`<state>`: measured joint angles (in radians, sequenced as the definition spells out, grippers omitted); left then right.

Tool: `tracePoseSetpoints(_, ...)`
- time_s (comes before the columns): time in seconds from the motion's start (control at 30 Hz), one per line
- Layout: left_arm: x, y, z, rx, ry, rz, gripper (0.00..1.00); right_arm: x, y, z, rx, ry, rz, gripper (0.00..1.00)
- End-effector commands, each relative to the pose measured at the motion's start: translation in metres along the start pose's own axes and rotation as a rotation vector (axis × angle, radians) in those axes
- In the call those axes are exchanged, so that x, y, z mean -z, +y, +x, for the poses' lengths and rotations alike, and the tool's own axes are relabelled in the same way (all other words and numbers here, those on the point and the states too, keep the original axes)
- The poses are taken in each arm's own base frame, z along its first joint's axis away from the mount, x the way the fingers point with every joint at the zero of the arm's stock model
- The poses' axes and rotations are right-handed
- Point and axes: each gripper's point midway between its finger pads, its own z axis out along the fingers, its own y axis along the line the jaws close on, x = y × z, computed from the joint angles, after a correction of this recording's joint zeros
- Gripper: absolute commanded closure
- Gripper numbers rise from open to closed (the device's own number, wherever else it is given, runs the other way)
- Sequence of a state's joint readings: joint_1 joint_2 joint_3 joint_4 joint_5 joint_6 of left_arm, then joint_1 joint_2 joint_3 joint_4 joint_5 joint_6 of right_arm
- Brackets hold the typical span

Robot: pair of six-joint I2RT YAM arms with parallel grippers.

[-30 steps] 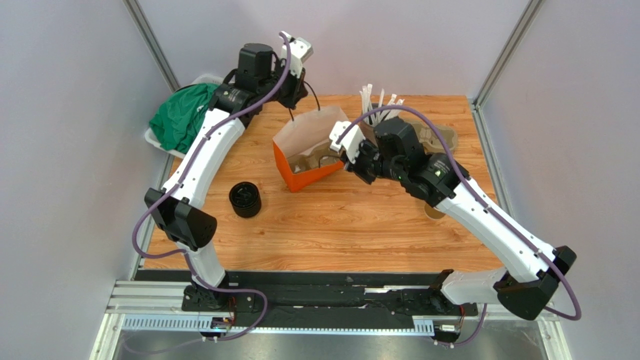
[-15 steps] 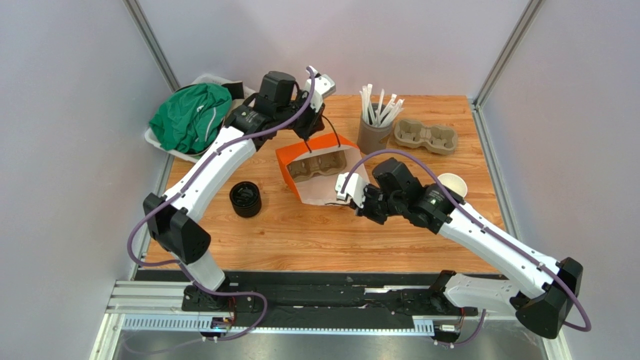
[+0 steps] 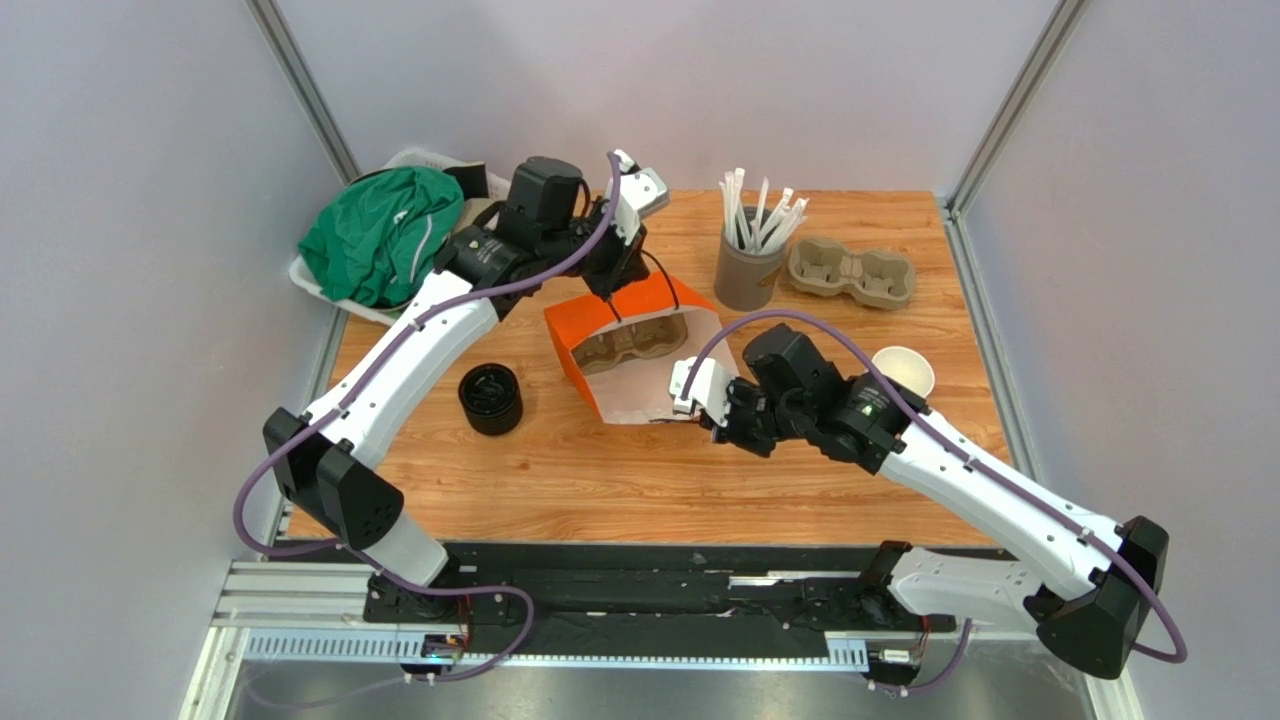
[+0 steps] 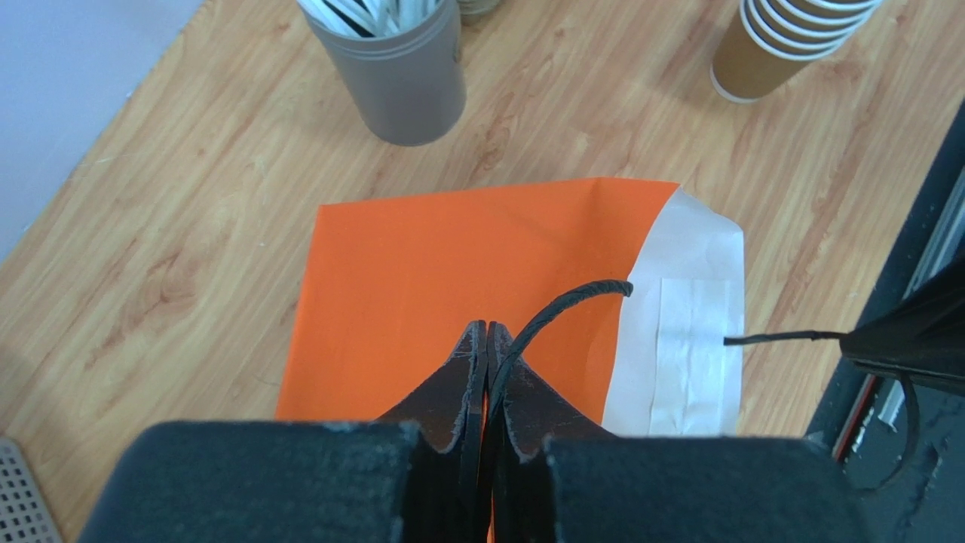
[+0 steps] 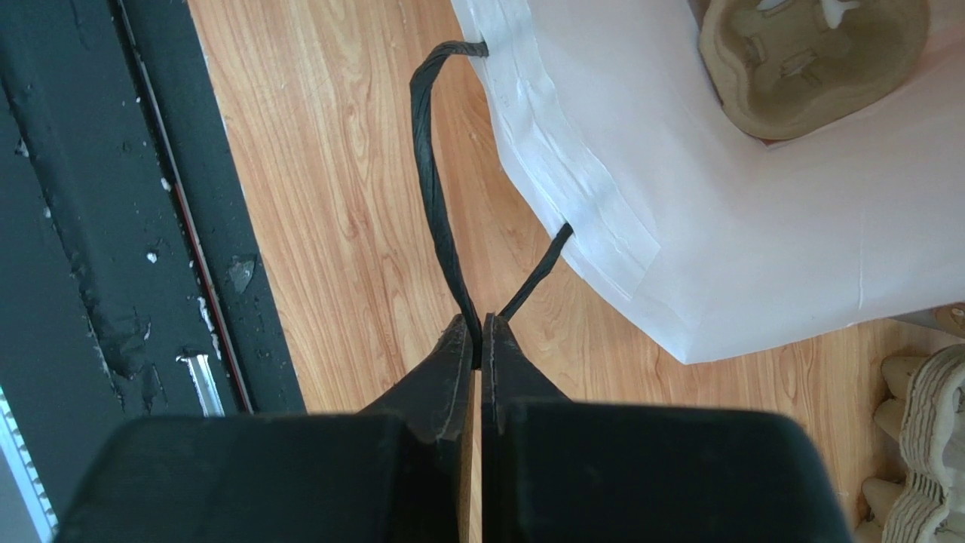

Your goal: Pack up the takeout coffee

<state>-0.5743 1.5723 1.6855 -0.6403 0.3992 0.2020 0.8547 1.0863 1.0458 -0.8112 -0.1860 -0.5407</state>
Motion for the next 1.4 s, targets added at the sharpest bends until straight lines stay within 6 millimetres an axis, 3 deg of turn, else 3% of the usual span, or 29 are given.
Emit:
tracePoseSetpoints(0.0, 0.007, -0.016, 0.004, -0.051, 0.006, 0.072, 0.94, -0.006, 0.011, 0.012, 0.041, 0.054, -0.043, 0.98)
tracePoseSetpoints(0.2, 0.005, -0.026, 0.023, -0.061, 0.061, 0.115, 0.94, -0.01, 0.015, 0.017, 0.06, 0.064, -0.038, 0.99)
tracePoseSetpoints(0.33, 0.006, -0.023, 0.022, -0.063, 0.064, 0.102, 0.94, 0.0, 0.002, 0.002, 0.069, 0.018, 0.035, 1.0)
tracePoseSetpoints(0.43, 0.006, -0.009, 0.01, -0.048, 0.045, 0.023, 0.94, 0.016, -0.027, -0.021, 0.063, -0.031, 0.174, 1.0)
tracePoseSetpoints(0.47, 0.009, 0.0, 0.001, -0.049, 0.032, -0.025, 0.94, 0.023, -0.045, -0.023, 0.055, -0.014, 0.272, 1.0)
tracePoseSetpoints(0.63, 0.017, 0.032, -0.035, -0.02, -0.05, -0.2, 0.94, 0.073, -0.11, -0.087, 0.012, -0.153, 0.577, 1.0)
tracePoseSetpoints(0.67, 0.022, 0.038, -0.044, -0.019, -0.069, -0.235, 0.94, 0.077, -0.121, -0.092, -0.007, -0.15, 0.633, 1.0)
tracePoseSetpoints(0.73, 0.021, 0.045, -0.05, -0.004, -0.083, -0.269, 0.94, 0.098, -0.138, -0.117, -0.049, -0.228, 0.711, 1.0)
tracePoseSetpoints(0.77, 0.022, 0.052, -0.049, 0.006, -0.078, -0.308, 0.93, 0.105, -0.148, -0.119, -0.071, -0.231, 0.765, 1.0)
tracePoseSetpoints(0.87, 0.011, 0.065, -0.032, 0.029, -0.018, -0.36, 0.93, 0.116, -0.162, -0.137, -0.098, -0.272, 0.831, 1.0)
tracePoseSetpoints(1.03, -0.005, 0.071, 0.003, 0.052, 0.076, -0.381, 0.94, 0.12, -0.179, -0.148, -0.154, -0.313, 0.915, 1.0)
tracePoseSetpoints(1.1, -0.009, 0.076, 0.008, 0.062, 0.076, -0.399, 0.94, 0.118, -0.181, -0.149, -0.17, -0.319, 0.917, 1.0)
tracePoseSetpoints(1.17, -0.008, 0.086, 0.017, 0.091, 0.09, -0.432, 0.94, 0.098, -0.176, -0.148, -0.151, -0.298, 0.861, 1.0)
tracePoseSetpoints(1.27, -0.007, 0.092, 0.025, 0.111, 0.102, -0.439, 0.94, 0.063, -0.171, -0.13, -0.124, -0.215, 0.811, 1.0)
tracePoseSetpoints(1.37, -0.005, 0.095, 0.028, 0.106, 0.111, -0.449, 0.94, 0.05, -0.172, -0.121, -0.121, -0.179, 0.816, 1.0)
